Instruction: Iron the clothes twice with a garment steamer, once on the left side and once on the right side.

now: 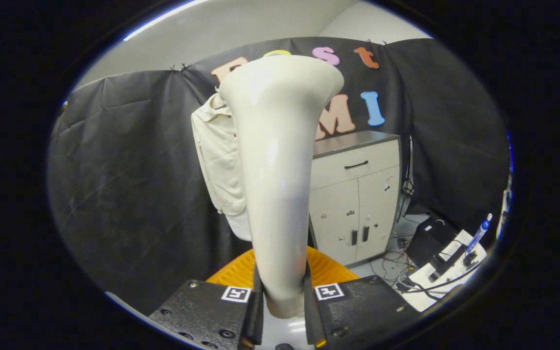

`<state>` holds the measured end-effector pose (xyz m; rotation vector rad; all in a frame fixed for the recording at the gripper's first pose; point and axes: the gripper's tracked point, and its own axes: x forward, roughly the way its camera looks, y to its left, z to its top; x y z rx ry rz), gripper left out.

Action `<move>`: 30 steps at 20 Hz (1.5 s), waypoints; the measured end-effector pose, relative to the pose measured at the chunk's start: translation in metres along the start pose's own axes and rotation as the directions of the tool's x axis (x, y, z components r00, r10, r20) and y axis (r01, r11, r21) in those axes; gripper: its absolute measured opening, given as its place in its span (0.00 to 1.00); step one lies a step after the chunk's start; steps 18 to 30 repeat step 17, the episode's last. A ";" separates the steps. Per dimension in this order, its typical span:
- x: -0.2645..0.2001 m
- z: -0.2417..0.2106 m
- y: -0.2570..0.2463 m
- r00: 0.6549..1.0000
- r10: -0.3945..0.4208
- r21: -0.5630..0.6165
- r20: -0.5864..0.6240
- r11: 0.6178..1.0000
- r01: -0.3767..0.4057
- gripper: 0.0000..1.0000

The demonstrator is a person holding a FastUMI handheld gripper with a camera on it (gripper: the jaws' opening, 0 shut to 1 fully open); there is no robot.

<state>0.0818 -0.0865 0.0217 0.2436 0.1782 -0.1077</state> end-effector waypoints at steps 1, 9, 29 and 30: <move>0.000 0.000 0.000 1.000 -0.002 0.005 -0.001 1.000 0.002 0.34; 0.004 0.001 0.005 1.000 -0.003 0.016 -0.010 1.000 0.003 0.34; 0.007 0.008 -0.002 1.000 0.012 0.025 -0.014 1.000 -0.012 0.34; 0.007 0.008 -0.002 1.000 0.012 0.025 -0.014 1.000 -0.012 0.34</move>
